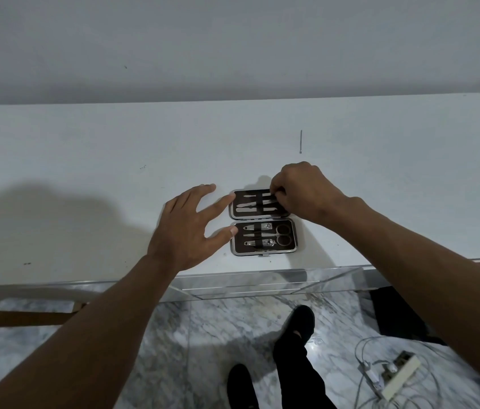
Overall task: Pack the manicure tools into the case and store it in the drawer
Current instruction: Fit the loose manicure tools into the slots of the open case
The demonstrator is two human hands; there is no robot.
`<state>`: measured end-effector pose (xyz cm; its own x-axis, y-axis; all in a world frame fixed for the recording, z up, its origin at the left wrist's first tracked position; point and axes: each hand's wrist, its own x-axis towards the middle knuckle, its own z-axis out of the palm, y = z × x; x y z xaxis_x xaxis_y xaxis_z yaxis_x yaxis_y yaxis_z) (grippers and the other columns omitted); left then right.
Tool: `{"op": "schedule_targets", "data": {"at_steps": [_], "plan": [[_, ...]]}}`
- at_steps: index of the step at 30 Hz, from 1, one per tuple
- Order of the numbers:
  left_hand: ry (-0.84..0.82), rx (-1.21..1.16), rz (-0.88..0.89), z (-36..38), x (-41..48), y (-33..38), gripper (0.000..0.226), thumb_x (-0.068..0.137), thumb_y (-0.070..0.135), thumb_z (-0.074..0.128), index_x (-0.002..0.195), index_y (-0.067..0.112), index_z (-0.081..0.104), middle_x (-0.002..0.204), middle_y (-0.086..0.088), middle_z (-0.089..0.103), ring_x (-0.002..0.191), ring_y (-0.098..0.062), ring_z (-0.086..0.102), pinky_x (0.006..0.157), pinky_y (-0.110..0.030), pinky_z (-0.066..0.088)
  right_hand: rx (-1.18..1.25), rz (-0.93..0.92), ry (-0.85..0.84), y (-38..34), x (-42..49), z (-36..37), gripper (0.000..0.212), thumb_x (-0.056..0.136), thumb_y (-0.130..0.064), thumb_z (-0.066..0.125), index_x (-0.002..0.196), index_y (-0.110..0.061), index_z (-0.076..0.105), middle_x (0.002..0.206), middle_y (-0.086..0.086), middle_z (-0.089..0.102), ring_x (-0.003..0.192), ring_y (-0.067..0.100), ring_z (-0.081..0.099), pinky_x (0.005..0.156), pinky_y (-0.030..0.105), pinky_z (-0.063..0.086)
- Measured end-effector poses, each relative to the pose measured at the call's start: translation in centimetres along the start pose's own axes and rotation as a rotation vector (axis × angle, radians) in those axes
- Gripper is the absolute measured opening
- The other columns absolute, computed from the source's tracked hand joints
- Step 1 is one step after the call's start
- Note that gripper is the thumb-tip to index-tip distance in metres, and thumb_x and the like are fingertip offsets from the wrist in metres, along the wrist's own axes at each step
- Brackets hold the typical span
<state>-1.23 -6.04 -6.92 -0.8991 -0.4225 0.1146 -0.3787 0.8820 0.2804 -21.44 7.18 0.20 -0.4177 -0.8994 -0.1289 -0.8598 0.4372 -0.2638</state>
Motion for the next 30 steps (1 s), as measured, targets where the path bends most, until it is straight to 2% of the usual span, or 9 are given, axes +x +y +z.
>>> {"op": "schedule_targets", "data": {"at_steps": [4, 19, 27, 30], "plan": [[-0.001, -0.004, 0.000, 0.03, -0.01, -0.03, 0.061, 0.089, 0.068, 0.035, 0.144, 0.043, 0.039, 0.149, 0.003, 0.040, 0.139, -0.018, 0.034, 0.109, -0.045, 0.032, -0.014, -0.021, -0.012, -0.33, 0.15, 0.38, 0.026, 0.085, -0.002, 0.050, 0.094, -0.009, 0.074, 0.097, 0.013, 0.071, 0.090, 0.033, 0.063, 0.078, 0.037, 0.052], [-0.018, -0.003, -0.002, -0.01, -0.04, -0.11, 0.062, 0.088, 0.070, 0.033, 0.145, 0.045, 0.036, 0.151, 0.003, 0.038, 0.140, -0.017, 0.031, 0.110, -0.044, 0.028, -0.023, -0.018, -0.016, -0.89, 0.34, 0.86, 0.025, 0.089, -0.006, 0.050, 0.101, -0.008, 0.073, 0.103, 0.014, 0.069, 0.097, 0.033, 0.062, 0.082, 0.038, 0.049], [-0.025, -0.013, -0.004, -0.05, -0.01, -0.18, 0.062, 0.088, 0.070, 0.032, 0.145, 0.044, 0.036, 0.151, 0.003, 0.038, 0.140, -0.018, 0.031, 0.111, -0.045, 0.028, 0.004, -0.012, 0.003, -0.74, 0.28, 0.74, 0.022, 0.091, -0.010, 0.053, 0.099, -0.008, 0.074, 0.102, 0.013, 0.069, 0.097, 0.031, 0.061, 0.080, 0.034, 0.047], [-0.025, -0.010, -0.001, -0.01, 0.00, -0.23, 0.062, 0.089, 0.070, 0.033, 0.145, 0.044, 0.036, 0.151, 0.002, 0.038, 0.140, -0.019, 0.032, 0.111, -0.045, 0.029, 0.044, 0.013, 0.041, -0.47, 0.26, 0.36, 0.021, 0.091, -0.013, 0.055, 0.094, -0.007, 0.074, 0.098, 0.012, 0.070, 0.093, 0.030, 0.061, 0.073, 0.030, 0.041]]}}
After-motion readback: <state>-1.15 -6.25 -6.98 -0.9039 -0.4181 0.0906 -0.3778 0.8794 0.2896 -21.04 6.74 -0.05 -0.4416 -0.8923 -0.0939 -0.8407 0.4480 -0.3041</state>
